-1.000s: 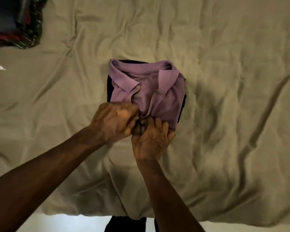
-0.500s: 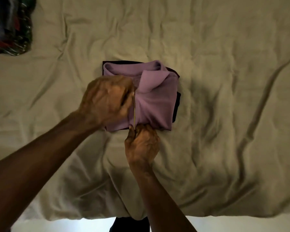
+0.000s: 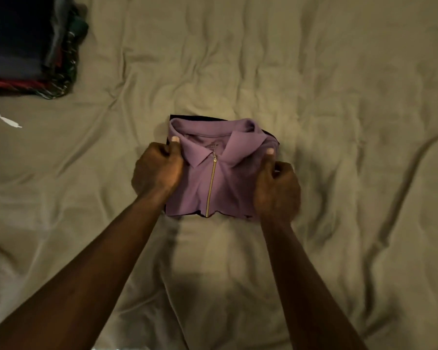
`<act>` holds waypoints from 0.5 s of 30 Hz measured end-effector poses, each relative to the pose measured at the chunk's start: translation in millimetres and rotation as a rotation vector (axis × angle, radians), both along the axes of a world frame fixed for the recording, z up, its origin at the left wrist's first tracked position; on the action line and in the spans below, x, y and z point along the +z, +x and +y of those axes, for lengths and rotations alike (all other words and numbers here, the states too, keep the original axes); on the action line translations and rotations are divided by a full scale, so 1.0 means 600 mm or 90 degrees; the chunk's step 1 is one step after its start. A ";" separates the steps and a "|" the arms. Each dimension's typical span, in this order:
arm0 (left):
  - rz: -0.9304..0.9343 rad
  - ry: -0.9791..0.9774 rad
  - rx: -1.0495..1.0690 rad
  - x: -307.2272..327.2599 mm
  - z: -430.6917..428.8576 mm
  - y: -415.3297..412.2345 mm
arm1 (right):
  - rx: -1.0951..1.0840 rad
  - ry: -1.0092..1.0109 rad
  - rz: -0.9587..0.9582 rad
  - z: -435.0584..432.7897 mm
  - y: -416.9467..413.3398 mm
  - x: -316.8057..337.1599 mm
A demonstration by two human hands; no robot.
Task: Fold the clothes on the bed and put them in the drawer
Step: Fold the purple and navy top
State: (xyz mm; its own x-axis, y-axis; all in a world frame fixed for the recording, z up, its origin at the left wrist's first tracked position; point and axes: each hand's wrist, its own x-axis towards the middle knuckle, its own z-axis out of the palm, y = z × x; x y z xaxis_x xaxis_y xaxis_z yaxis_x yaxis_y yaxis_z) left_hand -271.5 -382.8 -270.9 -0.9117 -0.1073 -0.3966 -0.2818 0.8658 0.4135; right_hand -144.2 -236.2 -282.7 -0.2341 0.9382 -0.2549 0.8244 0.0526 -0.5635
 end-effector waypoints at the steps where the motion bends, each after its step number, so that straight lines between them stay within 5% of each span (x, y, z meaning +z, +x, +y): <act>1: 0.025 -0.008 -0.021 -0.005 0.011 0.000 | 0.025 -0.010 -0.009 0.008 -0.015 -0.008; 6: 0.333 -0.027 -0.052 -0.014 0.047 -0.026 | 0.091 0.179 0.139 0.024 -0.055 -0.013; 10: 0.282 -0.045 -0.181 -0.043 0.034 -0.051 | 0.182 0.140 0.048 0.051 -0.047 -0.038; 15: 0.242 -0.073 0.103 -0.037 -0.020 0.037 | 0.015 0.167 0.022 -0.004 0.026 -0.024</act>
State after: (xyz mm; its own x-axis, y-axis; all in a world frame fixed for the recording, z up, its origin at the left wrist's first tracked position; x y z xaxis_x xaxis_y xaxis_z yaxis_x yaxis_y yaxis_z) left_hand -249.0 -394.7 -293.0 -0.9584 -0.2852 -0.0122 -0.2639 0.8690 0.4185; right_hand -128.8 -238.5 -297.0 -0.2613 0.9653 0.0046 0.8017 0.2197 -0.5560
